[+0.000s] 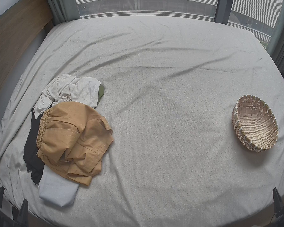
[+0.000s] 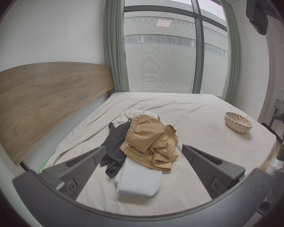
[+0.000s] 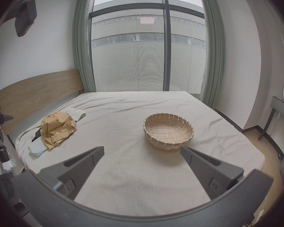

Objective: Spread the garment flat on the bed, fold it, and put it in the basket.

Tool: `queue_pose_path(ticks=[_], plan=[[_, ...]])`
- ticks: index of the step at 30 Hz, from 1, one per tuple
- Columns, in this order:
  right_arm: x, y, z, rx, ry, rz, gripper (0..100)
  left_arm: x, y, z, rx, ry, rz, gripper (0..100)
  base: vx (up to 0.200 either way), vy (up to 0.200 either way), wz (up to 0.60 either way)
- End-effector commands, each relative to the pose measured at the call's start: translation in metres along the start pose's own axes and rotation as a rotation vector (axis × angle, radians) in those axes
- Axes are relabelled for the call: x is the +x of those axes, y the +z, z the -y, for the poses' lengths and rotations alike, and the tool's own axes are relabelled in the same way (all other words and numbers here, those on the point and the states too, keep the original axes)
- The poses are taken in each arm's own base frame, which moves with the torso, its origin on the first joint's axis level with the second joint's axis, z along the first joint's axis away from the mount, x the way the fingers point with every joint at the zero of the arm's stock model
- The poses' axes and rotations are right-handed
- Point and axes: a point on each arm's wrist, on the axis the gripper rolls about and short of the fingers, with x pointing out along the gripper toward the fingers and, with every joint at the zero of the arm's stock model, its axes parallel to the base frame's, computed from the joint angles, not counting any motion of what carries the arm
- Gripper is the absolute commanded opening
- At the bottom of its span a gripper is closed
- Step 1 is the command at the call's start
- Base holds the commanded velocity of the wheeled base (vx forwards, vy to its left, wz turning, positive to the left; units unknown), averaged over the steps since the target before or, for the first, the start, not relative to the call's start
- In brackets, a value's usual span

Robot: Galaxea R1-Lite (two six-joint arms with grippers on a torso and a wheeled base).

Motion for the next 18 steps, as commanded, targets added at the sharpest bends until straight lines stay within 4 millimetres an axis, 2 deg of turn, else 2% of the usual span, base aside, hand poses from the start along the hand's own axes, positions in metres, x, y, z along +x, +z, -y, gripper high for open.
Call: queue_pose_path(ticks=[1, 18], plan=[[0.0004, -0.0047, 0.0, 0.0, 0.001, -0.006, 100, 0.0003, -0.0051, 0.0, 0.002, 0.001, -0.004, 100, 0.0, 0.0, 0.0], [0.0004, -0.0047, 0.0, -0.003, -0.001, -0.006, 100, 0.0003, -0.0051, 0.0, -0.003, -0.001, -0.004, 100, 0.0, 0.0, 0.0]])
